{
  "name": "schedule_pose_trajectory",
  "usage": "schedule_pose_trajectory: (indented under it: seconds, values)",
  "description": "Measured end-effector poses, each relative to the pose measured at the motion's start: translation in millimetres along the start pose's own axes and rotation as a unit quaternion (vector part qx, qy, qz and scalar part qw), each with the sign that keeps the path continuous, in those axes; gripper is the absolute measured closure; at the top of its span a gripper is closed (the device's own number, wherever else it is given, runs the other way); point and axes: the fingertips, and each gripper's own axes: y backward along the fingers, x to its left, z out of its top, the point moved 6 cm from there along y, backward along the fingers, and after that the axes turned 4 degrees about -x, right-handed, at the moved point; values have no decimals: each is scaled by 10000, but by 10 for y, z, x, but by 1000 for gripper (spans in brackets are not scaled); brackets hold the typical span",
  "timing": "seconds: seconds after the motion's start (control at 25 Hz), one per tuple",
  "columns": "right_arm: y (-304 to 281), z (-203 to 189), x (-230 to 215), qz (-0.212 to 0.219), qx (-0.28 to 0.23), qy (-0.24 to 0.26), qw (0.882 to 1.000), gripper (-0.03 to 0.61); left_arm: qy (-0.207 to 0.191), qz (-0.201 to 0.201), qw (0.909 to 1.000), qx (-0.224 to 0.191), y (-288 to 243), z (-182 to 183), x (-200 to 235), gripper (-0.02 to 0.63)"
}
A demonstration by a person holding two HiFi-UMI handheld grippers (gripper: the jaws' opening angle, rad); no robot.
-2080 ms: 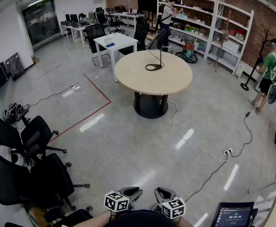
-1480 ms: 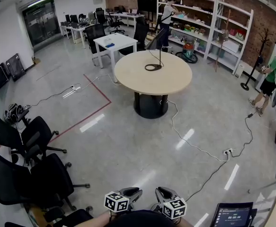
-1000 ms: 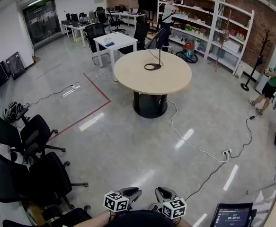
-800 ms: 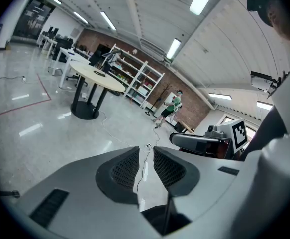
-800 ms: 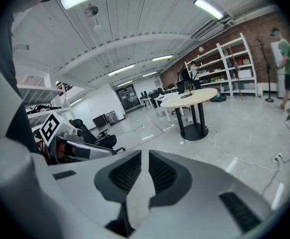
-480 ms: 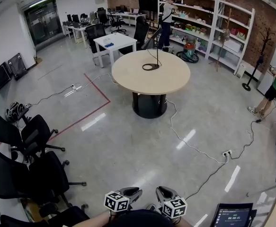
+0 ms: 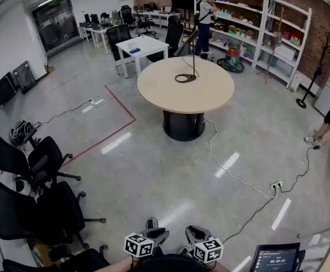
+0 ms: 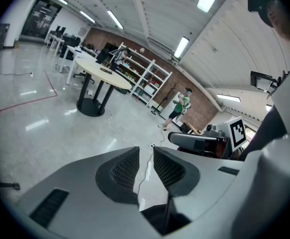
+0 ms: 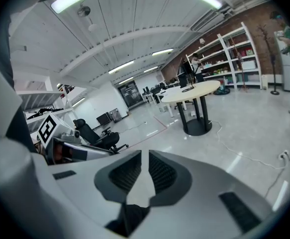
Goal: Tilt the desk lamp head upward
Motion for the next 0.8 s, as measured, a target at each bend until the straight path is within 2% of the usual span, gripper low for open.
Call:
schedule_pose_trajectory:
  seconds: [0.16,0.44,0.64,0.8]
  values:
    - [-229,125,-109,-290,-17,-77,9995,529,-66,-247,9996,95,-185,231,247,522]
    - [-880,553,-67,-689,-94,-86,9975,529,-197,-633,9978,76,-315,949,857,522]
    - [-1397,790,142,-673,-90,-46,9977,529,-160,-653,9977,44,-201,1290,1410,522]
    - [-1582,966,129,-775,-5,19,9970,529,24,-525,9986,-35,-139,1439,1752,522]
